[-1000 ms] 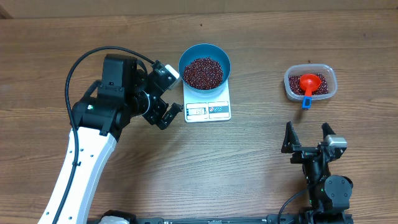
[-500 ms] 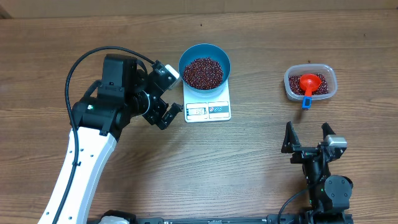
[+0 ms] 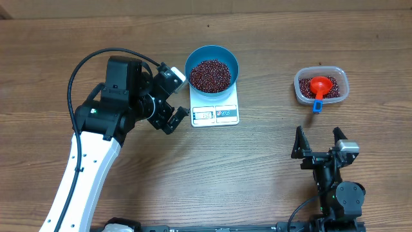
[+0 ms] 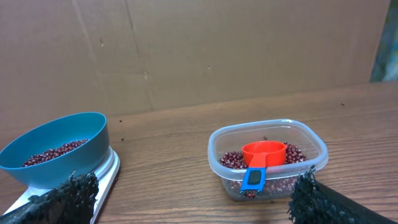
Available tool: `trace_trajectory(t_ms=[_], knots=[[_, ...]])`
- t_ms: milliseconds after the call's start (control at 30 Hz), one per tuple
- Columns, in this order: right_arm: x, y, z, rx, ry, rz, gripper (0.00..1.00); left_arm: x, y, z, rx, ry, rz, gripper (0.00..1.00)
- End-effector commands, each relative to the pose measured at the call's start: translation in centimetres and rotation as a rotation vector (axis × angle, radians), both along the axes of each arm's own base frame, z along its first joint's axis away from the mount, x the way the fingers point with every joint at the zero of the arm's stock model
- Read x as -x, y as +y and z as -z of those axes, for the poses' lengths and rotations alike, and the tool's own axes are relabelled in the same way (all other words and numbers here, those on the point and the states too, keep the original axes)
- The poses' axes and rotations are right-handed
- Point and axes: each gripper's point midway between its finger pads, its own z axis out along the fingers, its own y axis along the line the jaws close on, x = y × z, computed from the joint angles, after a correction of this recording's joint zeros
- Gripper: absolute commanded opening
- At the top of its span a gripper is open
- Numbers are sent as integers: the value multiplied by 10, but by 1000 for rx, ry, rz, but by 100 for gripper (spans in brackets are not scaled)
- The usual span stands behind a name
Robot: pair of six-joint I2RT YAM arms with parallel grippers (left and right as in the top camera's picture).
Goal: Scoop item into bowl and weigh 150g on scale
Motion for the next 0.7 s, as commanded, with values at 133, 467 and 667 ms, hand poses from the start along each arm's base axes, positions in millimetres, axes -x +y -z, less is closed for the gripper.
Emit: trace_trajectory(t_ms=[133,467,667], knots=[[0,0,1,0,-5,4,100,27,6,-21,25,-24,-9,100],[0,0,1,0,-5,4,100,38,35,-40,129,-294,-264,99],[0,0,1,0,-5,4,100,52,50,-41,194,-497,-298,100]])
